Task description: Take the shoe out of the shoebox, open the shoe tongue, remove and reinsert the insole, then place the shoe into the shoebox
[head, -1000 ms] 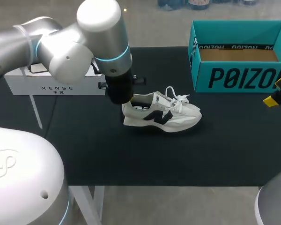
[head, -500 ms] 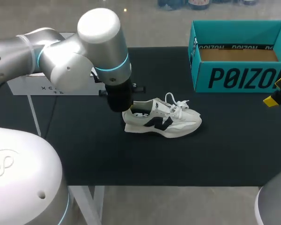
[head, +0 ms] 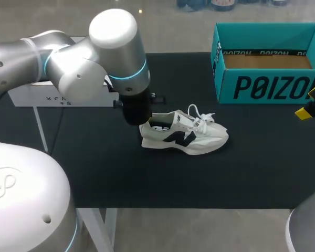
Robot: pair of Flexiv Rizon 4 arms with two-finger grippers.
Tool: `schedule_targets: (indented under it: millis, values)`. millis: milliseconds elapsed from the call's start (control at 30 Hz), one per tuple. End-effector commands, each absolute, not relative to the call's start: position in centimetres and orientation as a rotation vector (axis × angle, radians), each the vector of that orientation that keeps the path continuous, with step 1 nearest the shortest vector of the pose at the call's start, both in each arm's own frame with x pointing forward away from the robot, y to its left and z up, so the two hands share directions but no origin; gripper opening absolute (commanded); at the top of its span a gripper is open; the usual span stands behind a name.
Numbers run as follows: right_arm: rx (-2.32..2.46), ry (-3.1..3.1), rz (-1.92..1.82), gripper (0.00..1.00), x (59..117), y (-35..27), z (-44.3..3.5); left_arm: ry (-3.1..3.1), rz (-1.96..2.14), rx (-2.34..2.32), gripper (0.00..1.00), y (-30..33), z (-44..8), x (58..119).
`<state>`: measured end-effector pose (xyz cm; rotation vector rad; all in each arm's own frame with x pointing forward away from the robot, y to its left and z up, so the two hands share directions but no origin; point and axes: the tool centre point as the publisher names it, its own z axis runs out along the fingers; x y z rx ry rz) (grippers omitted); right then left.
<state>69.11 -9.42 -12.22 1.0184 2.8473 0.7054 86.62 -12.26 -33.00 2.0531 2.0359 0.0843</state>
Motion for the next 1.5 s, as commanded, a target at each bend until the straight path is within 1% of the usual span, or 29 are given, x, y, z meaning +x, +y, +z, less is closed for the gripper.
schedule_targets:
  millis: [33, 300, 900, 933, 967, 1000, 1167, 1333, 1500]
  values:
    - [1.021, 2.853, 0.701, 1.00, 69.4, -9.3, -12.2, 2.028, 0.083, 2.058, 0.00, -12.8, -33.1, 85.9]
    - [1.021, 2.853, 0.701, 1.00, 69.4, -9.3, -12.2, 2.029, 0.058, 2.076, 0.00, -13.1, -33.9, 84.2]
    - [1.021, 2.853, 0.701, 1.00, 69.4, -9.3, -12.2, 2.024, 0.069, 2.100, 0.00, -13.0, -34.9, 84.1]
    - [1.021, 2.853, 0.701, 1.00, 69.4, -9.3, -12.2, 2.020, 0.063, 2.103, 0.13, -13.1, -34.8, 84.1]
    - [1.021, 2.853, 0.701, 1.00, 69.4, -9.3, -12.2, 2.022, 0.062, 2.105, 0.50, -13.1, -34.8, 84.1]
    - [1.021, 2.853, 0.701, 1.00, 69.4, -9.3, -12.2, 2.017, 0.070, 2.109, 1.00, -13.1, -34.7, 84.1]
    - [1.021, 2.853, 0.701, 1.00, 69.4, -9.3, -12.2, 2.022, 0.101, 2.065, 1.00, -12.6, -33.1, 84.9]
    - [1.021, 2.853, 0.701, 1.00, 69.4, -9.3, -12.2, 2.041, 0.137, 1.953, 1.00, -10.8, -29.1, 85.8]
    - [1.021, 2.853, 0.701, 1.00, 69.4, -9.3, -12.2, 2.130, 0.076, 1.819, 1.00, -7.9, -26.0, 85.5]
